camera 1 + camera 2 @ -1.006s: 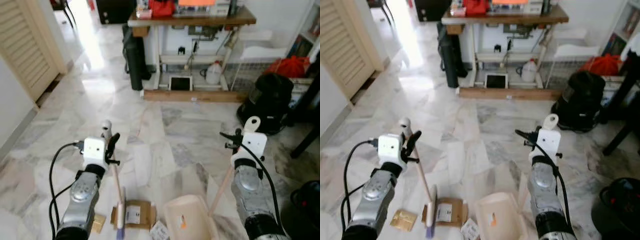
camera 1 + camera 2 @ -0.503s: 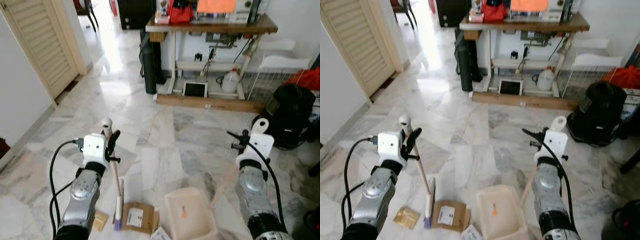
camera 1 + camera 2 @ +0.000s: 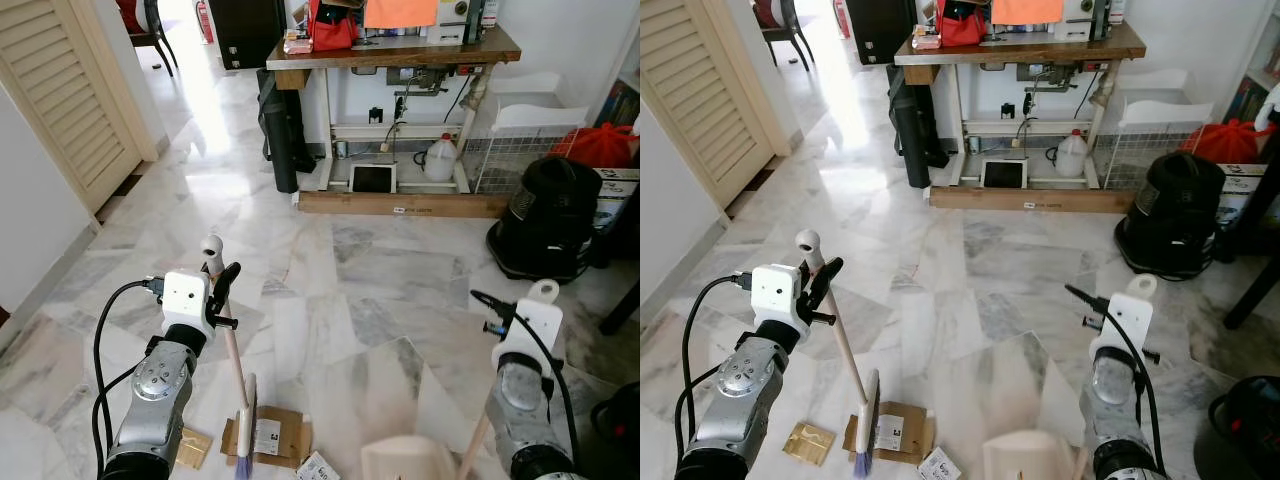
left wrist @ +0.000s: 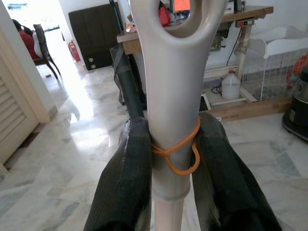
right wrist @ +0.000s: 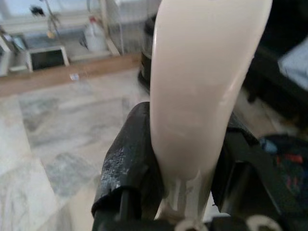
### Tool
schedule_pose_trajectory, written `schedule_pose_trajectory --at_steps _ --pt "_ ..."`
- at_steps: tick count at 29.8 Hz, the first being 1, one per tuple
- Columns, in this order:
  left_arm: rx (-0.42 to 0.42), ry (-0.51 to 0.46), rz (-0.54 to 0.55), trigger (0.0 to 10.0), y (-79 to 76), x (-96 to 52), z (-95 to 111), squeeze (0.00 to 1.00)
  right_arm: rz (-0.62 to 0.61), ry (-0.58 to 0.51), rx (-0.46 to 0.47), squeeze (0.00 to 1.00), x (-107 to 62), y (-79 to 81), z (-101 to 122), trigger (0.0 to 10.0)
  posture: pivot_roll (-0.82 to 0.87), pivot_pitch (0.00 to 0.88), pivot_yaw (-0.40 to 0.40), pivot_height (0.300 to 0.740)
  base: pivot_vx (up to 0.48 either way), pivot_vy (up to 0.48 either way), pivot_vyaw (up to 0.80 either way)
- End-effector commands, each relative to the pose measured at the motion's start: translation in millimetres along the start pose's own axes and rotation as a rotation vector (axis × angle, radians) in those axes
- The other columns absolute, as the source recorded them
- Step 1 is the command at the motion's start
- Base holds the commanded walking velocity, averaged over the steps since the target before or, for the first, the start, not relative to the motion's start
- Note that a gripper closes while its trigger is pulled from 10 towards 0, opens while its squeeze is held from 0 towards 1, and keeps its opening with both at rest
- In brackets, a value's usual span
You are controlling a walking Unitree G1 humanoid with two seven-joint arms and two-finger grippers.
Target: Sweep floor
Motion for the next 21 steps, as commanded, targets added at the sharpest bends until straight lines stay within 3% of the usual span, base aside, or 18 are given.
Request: schedule_pose_trajectory --at_steps 1,7,14,21 --pt "0.027 -0.034 -0.003 10.0 4.8 0.5 11.1 0.00 -0.016 0.005 0.030 0.00 -1.2 1.2 -0.6 10.0 0.09 0.000 0.124 0.740 0.000 0.000 0.00" --pt "0.031 -0.025 -0.008 10.0 5.8 -2.0 11.1 0.00 -0.019 0.030 0.032 0.00 -4.1 1.6 -7.7 10.0 0.10 0.000 0.129 0.740 0.000 0.000 0.00" --pt "0.034 -0.019 -0.017 10.0 5.6 -1.4 12.4 0.00 -0.044 -0.054 0.066 0.00 7.0 0.1 16.1 10.0 0.10 0.000 0.132 0.740 0.000 0.000 0.00" --pt "0.032 -0.018 -0.021 10.0 4.2 -0.6 13.0 0.00 -0.041 -0.081 0.069 0.00 9.9 0.6 23.2 10.0 0.10 0.000 0.131 0.740 0.000 0.000 0.00"
Point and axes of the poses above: a point about 5 cm out from each wrist's last joint towards the gripper, its own x axis pointing out of the wrist towards the gripper, its own z axis along the axis of the wrist's last joint, y = z × x, the point moved 1 cm from there along x, pointing out of the wrist towards the gripper, and after that the axes turned 8 degrees about -x, right-handed, at the moved point
